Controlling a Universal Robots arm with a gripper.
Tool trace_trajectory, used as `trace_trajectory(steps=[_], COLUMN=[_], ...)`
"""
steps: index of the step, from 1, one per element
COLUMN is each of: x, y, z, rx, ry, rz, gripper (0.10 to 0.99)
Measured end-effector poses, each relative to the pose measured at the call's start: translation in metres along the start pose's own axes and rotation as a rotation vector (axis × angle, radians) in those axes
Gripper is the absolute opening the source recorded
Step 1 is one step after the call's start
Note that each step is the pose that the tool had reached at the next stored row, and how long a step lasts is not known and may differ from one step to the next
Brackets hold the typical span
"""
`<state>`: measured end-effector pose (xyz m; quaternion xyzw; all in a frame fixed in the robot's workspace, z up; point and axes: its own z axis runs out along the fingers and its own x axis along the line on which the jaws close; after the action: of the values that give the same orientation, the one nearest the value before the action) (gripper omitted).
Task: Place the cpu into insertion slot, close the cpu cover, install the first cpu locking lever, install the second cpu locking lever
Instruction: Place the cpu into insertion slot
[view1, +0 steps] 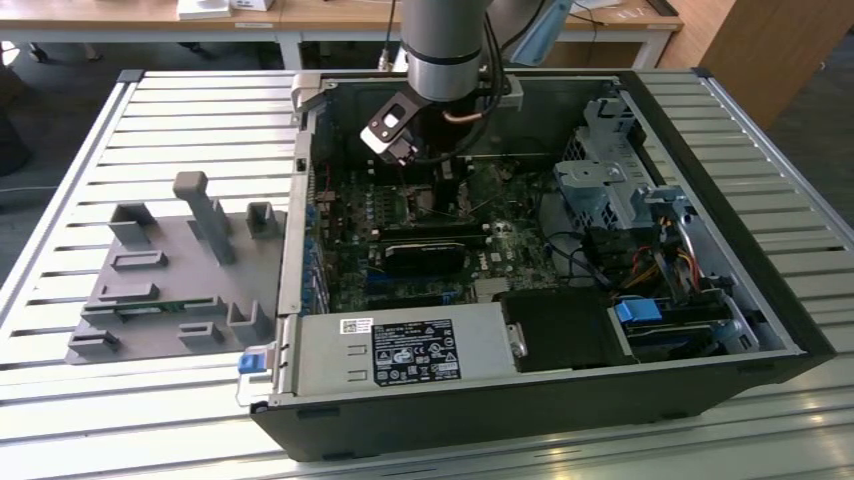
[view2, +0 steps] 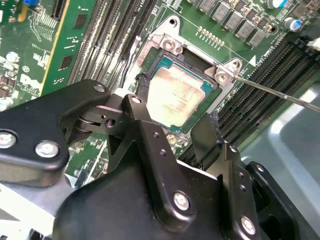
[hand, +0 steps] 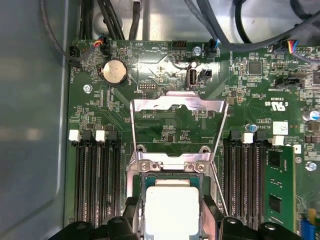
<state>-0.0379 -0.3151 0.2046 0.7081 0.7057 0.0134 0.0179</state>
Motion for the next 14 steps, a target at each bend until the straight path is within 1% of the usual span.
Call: trace_trajectory(steps=[3, 6, 7, 9, 10, 12, 13, 14], x=[-0.0004, -0.0012, -0.0012, -0.0012, -0.0011, -0.0012, -0.0013, -0.0012], y=[0.0002, 0.0001, 0.0001, 0.0003, 0.0003, 0.0003, 0.0003, 0.0003], z=[-0.0025, -0.0036, -0.0042, -0.0052, -0.0054, -0.006, -0.0066, -0.0071], rx=[0.0, 0.0, 0.0, 0.0, 0.0, 0.0, 0.0, 0.0], ry=[-0.005, -0.0086, -0.0088, -0.0091, -0.0093, -0.0101, -0.0104, -0.0104], rz=[0.0, 0.0, 0.0, 0.0, 0.0, -0.001, -0.001, -0.001], gripper=[0.6, 0.416, 0.416, 0.302, 0.302, 0.184, 0.184, 0.125])
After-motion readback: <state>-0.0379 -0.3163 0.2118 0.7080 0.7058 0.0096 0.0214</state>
